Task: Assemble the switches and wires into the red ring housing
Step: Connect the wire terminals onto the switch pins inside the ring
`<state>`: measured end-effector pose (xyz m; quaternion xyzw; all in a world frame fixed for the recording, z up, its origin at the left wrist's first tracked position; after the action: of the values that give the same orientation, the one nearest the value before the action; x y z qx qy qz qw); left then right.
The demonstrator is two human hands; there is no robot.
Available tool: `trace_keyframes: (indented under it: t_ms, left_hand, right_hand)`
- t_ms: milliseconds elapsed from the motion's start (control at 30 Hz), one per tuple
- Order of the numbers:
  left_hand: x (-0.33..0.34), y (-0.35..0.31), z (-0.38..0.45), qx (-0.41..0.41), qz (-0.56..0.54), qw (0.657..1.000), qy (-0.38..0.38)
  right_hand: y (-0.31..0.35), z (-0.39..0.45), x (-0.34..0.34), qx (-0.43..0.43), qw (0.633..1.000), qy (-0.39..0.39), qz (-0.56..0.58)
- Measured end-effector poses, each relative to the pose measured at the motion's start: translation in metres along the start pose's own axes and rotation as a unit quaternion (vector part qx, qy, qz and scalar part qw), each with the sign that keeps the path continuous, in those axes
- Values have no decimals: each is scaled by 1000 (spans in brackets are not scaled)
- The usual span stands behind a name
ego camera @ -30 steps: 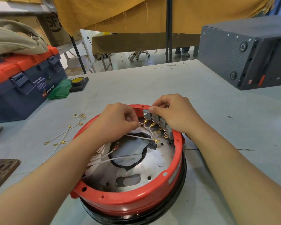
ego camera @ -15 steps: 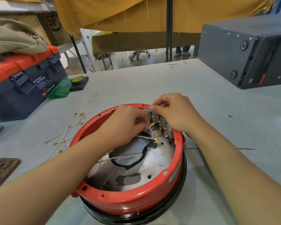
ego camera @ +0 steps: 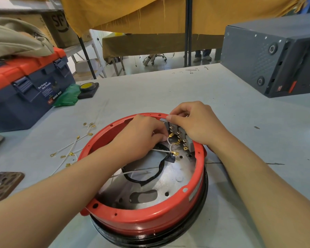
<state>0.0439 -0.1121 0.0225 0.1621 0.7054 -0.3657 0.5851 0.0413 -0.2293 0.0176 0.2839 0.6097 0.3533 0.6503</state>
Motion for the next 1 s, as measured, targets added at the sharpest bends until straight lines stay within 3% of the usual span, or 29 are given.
trace_keyframes:
  t_ms: [433,1000]
  left_hand:
    - [8,-2,-1,-16,70,997,11]
    - [8,-8,-1,-34,68,997,5]
  right_hand:
    - [-1,-4,-7,28,998,-38,-30]
    - [3,-7,-10,28,997,-49,-45]
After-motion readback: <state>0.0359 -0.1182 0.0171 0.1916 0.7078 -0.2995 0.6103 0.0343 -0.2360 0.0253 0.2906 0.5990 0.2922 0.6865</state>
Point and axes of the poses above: each hand's wrist, its own z-axis towards the middle knuckle, its own x-axis out of the palm, y = z × x, the point moved 9 cm from there along z, towards the middle knuckle, and after that the axes turned 14 degrees about y, right-handed, at the moved point
